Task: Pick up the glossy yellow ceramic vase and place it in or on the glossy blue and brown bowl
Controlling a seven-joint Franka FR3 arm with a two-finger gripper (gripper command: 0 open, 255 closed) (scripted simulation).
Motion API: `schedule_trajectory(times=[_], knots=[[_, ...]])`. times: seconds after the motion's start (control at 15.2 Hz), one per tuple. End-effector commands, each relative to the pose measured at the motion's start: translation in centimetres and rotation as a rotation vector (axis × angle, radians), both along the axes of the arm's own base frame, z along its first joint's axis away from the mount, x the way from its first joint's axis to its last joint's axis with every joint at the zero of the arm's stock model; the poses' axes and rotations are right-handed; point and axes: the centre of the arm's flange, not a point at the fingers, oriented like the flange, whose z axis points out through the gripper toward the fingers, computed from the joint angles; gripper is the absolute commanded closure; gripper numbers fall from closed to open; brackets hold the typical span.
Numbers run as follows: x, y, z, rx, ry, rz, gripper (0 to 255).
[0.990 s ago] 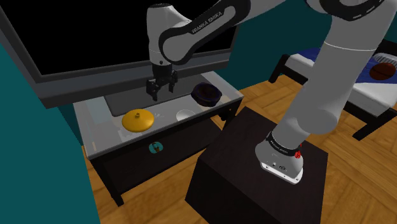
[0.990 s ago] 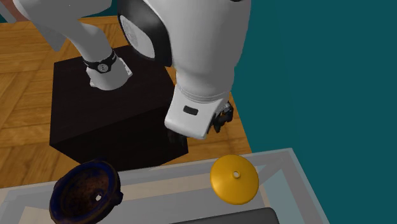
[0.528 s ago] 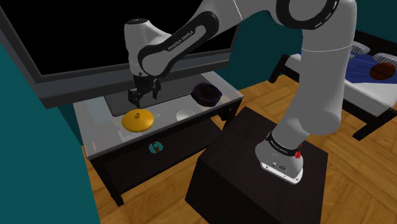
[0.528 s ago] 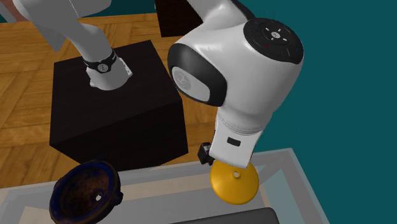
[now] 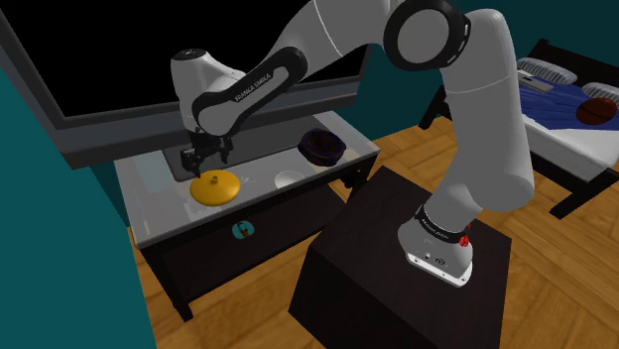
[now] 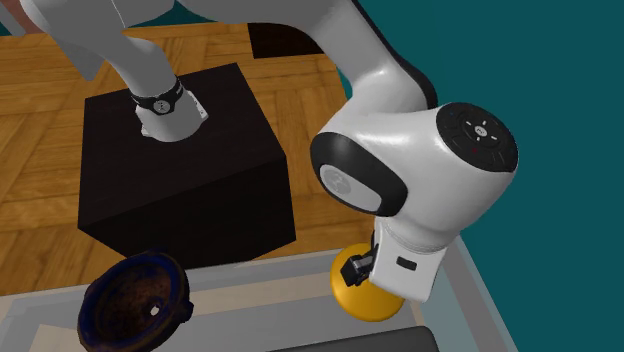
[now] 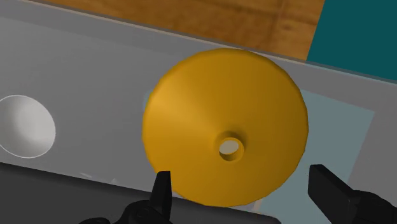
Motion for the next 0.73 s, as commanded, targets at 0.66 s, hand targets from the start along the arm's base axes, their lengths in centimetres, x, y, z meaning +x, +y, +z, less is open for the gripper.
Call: schedule_trajectory(times=[0.66], knots=[[0.2, 0.0, -2.8, 0.0, -0.001, 0.0, 0]])
